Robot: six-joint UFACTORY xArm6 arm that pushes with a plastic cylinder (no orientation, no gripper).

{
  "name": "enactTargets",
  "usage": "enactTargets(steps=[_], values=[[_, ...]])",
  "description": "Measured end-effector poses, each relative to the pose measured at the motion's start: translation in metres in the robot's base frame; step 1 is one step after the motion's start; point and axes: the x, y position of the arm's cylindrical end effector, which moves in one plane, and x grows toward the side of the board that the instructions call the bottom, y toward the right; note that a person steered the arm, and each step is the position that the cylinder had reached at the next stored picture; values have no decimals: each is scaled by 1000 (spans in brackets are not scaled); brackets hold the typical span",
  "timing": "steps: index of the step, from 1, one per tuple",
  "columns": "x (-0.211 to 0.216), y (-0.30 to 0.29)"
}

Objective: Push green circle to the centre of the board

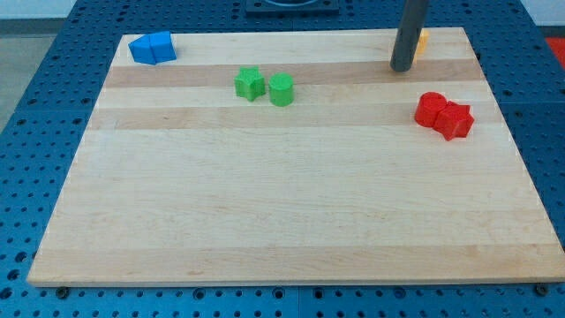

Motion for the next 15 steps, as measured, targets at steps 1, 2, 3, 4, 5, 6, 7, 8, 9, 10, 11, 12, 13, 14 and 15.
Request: enactTargets(steps=[1,2,3,4,5,6,7,8,9,10,11,12,13,14,15], values=[[-2,3],[0,4],[18,-4],[31,-19],[39,-31],[46,-43],[47,-53],[47,-59],[47,-60],[47,-62],[47,-78],[47,-93],[47,-104],[47,-114],[47,-125]])
